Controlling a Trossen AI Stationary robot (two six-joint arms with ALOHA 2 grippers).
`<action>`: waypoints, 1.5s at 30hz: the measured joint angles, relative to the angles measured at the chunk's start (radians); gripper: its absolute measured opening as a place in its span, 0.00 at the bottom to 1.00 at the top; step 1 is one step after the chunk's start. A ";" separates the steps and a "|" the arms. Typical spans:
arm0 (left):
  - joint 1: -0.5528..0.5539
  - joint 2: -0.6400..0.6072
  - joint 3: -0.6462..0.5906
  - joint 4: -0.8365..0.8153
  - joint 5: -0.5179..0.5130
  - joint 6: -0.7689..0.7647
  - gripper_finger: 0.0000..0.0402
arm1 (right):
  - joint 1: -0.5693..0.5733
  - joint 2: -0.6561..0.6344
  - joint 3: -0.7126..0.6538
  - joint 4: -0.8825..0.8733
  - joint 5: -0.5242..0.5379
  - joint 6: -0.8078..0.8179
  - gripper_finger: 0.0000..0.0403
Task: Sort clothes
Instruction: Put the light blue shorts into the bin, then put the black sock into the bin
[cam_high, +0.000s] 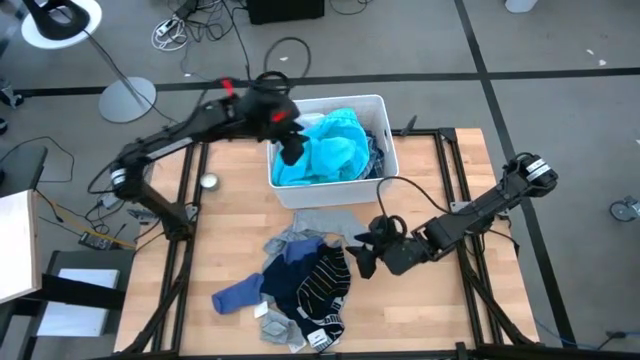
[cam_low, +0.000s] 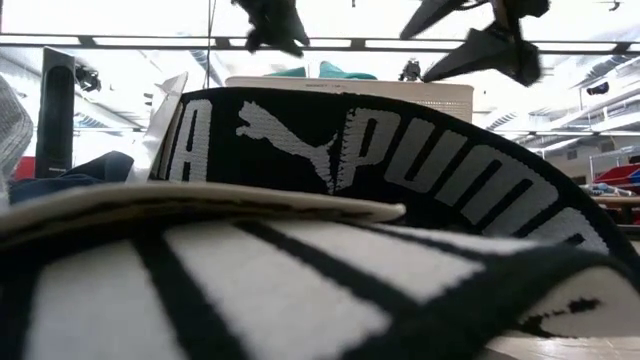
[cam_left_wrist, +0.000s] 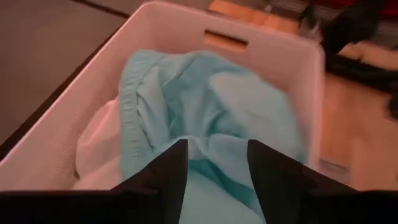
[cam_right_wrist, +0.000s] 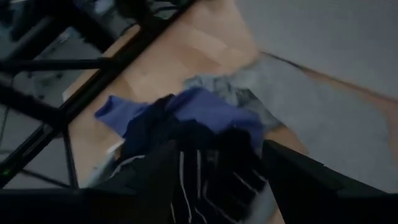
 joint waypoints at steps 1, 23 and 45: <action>-0.014 -0.025 0.000 -0.013 -0.001 -0.013 0.43 | -0.011 0.000 0.000 0.027 -0.016 -0.049 0.58; -0.687 -0.336 -0.628 0.253 -0.238 -0.550 0.43 | -0.084 0.010 0.129 -0.089 -0.368 -0.532 0.57; -0.725 -0.643 -0.825 0.091 -0.319 -0.521 0.43 | -0.147 0.505 0.409 -0.283 -0.508 -0.363 0.57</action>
